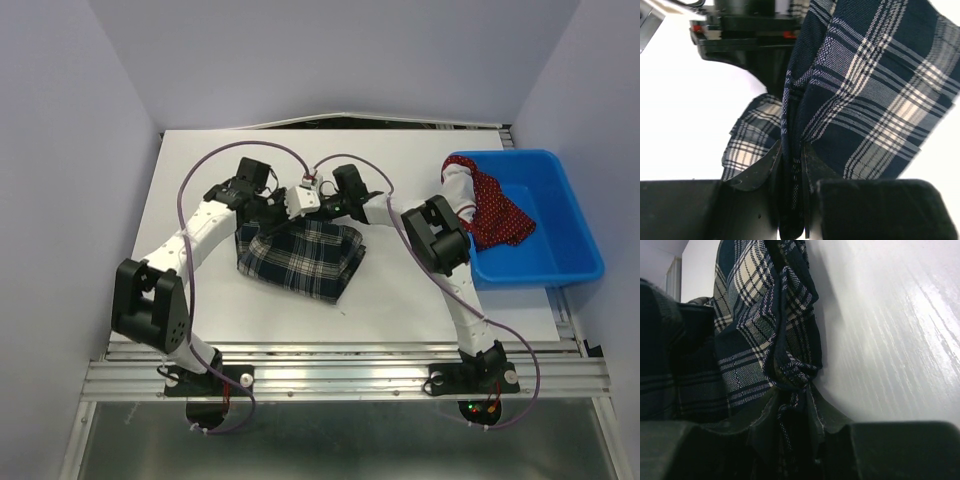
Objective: Fold and stack the skirts
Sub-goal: Fold the skirt
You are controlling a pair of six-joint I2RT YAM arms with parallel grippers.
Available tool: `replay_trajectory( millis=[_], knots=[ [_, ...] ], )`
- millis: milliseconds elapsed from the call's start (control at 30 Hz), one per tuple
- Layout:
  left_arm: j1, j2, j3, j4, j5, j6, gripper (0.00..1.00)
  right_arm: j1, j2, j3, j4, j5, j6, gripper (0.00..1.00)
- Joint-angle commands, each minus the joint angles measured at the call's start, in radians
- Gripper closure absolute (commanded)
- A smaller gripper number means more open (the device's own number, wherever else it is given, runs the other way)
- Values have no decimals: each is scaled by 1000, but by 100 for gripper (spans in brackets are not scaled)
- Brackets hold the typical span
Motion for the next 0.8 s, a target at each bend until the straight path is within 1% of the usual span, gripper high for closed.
replay_trajectory(
  millis=[0,267,367,500,567,633,667,700,733,767],
  knots=[
    [8,45,51,183,-54,-19,100,22,-53,-26,18,-85,11,69],
    [8,137,-15,380,-70,-10,100,22,-28,1,21,-113,21,69],
    [5,163,-27,418,-68,4,100,22,-17,12,21,-119,24,69],
    [-3,194,-55,464,-103,25,100,22,-4,40,21,-124,38,67],
    [-3,214,-73,480,-123,32,100,22,0,51,18,-109,38,62],
    [-3,224,-90,492,-134,36,100,22,-7,63,18,-58,28,53],
    [-4,227,-107,503,-139,44,100,22,-14,69,16,-37,15,44],
    [-4,229,-115,507,-140,44,100,22,-17,74,15,-11,14,38],
    [-6,232,-121,509,-142,45,100,13,-20,80,6,55,3,31],
    [-5,234,-128,506,-133,53,100,13,-23,104,-8,139,-24,21]
  ],
)
